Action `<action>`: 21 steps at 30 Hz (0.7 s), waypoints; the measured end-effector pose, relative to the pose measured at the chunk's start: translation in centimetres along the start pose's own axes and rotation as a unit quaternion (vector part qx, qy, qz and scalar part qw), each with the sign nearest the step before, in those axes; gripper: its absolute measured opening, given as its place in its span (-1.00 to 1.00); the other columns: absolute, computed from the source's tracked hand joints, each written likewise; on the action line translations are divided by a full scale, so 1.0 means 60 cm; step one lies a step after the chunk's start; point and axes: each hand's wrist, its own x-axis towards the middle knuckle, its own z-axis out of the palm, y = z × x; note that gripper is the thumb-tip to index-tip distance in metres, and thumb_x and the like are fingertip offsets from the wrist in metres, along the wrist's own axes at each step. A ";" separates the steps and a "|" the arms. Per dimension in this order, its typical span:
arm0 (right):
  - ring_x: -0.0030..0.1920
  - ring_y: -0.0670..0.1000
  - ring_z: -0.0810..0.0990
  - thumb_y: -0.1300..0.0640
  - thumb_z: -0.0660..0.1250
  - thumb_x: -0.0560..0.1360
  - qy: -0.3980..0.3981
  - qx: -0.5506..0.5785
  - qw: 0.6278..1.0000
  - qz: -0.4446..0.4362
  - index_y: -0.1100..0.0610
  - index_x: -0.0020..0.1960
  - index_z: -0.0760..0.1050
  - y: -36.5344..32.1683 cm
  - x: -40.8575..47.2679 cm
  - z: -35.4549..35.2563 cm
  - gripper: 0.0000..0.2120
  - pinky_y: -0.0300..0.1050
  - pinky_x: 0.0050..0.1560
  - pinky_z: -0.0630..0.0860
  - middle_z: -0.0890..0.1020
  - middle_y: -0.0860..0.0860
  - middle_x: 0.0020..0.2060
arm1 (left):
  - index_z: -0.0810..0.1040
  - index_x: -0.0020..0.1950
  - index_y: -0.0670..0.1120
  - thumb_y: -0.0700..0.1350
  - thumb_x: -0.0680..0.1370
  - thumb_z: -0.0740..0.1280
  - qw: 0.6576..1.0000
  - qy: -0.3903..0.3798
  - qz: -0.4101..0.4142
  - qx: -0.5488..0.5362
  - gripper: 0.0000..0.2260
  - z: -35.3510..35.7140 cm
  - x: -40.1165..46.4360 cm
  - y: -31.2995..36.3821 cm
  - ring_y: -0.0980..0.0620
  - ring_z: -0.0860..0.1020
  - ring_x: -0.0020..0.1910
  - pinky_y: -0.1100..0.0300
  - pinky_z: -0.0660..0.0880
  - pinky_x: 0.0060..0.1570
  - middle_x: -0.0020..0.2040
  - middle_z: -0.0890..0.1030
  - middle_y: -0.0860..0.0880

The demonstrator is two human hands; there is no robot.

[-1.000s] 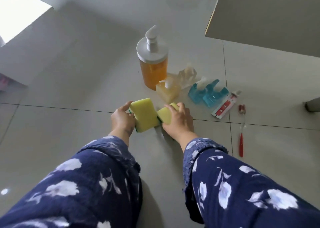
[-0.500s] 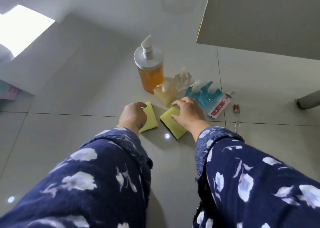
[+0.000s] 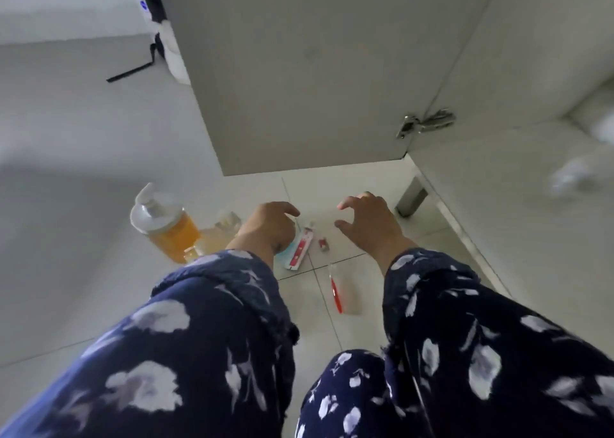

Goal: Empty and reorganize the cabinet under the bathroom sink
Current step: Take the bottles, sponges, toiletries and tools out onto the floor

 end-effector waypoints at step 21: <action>0.22 0.15 0.46 0.01 0.30 0.53 0.196 -0.005 0.890 0.412 0.01 0.24 0.50 0.373 -0.377 -0.154 -0.71 -0.02 0.21 0.44 0.50 0.09 0.18 | 0.55 0.16 0.13 -0.16 0.55 0.20 0.892 -0.220 0.392 0.037 -0.71 0.281 -0.114 0.455 0.02 0.53 0.00 0.22 0.45 0.00 0.07 0.61 0.05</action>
